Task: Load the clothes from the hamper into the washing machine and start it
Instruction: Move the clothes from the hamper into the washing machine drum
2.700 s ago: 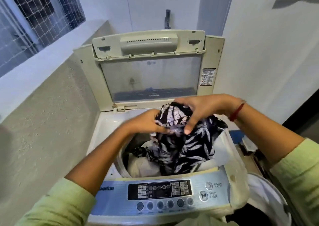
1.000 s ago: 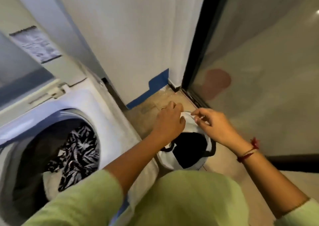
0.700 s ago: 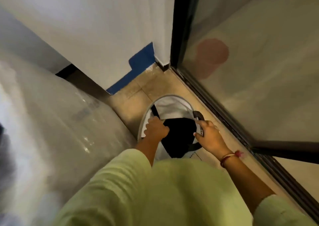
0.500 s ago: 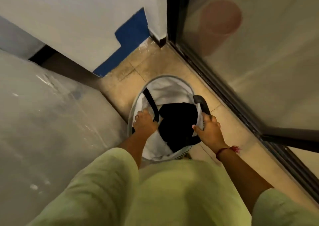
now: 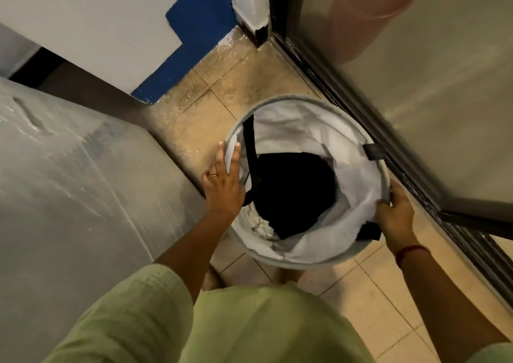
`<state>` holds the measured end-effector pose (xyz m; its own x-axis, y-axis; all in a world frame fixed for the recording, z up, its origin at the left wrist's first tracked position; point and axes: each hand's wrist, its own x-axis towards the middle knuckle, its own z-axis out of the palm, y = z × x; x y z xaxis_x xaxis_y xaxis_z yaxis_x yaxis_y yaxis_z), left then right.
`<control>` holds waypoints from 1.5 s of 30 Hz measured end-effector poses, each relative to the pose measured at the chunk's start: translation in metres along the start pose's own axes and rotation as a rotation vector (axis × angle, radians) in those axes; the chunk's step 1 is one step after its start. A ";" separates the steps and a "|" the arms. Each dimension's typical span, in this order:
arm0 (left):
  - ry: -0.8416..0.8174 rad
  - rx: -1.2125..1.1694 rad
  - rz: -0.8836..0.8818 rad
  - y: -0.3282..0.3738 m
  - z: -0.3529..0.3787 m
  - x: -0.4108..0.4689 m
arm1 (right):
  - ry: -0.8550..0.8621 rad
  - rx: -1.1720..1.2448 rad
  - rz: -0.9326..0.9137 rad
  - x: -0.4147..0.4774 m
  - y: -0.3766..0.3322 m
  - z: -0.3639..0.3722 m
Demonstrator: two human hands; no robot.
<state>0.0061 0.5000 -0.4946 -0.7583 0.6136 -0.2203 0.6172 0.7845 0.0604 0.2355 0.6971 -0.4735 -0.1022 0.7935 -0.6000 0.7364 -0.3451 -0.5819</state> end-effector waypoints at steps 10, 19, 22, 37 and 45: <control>0.018 -0.773 -0.282 0.062 -0.086 -0.042 | 0.365 -0.060 -0.058 -0.042 0.001 -0.042; -0.095 -0.709 -0.343 0.041 -0.054 -0.069 | 0.266 -0.177 -0.041 -0.040 0.012 -0.045; -0.113 -0.738 -0.323 0.029 -0.054 -0.048 | 0.311 -0.184 -0.154 -0.038 -0.003 -0.034; -0.644 -0.610 -0.076 0.123 0.021 -0.036 | -0.308 -0.669 -0.207 0.019 0.015 0.100; -0.672 -0.136 0.212 0.115 0.144 0.047 | -0.339 -0.787 -0.241 0.137 0.078 0.149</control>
<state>0.0717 0.6056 -0.6386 -0.3048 0.6003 -0.7394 0.6719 0.6858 0.2797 0.1793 0.7041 -0.6835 -0.4142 0.5663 -0.7125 0.9027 0.3555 -0.2423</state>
